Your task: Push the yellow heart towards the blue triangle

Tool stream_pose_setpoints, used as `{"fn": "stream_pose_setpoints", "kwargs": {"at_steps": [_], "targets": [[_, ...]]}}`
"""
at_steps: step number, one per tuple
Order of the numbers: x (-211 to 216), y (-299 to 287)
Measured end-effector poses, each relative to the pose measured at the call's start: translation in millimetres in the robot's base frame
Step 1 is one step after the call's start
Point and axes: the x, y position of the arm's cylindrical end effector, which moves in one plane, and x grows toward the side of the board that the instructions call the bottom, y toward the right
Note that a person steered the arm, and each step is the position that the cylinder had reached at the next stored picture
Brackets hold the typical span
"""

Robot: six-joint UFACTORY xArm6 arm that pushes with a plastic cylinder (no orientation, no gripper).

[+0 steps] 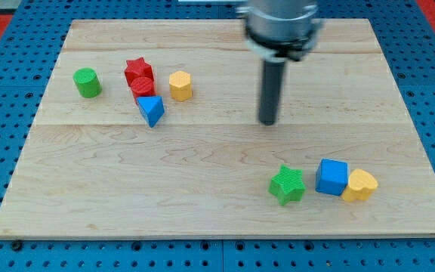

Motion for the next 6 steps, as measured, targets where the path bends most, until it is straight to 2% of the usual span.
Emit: {"fn": "stream_pose_setpoints", "kwargs": {"at_steps": [1, 2, 3, 4, 5, 6], "targets": [[48, 119], [125, 157], [137, 82], [94, -52], [74, -98], [73, -104]]}}
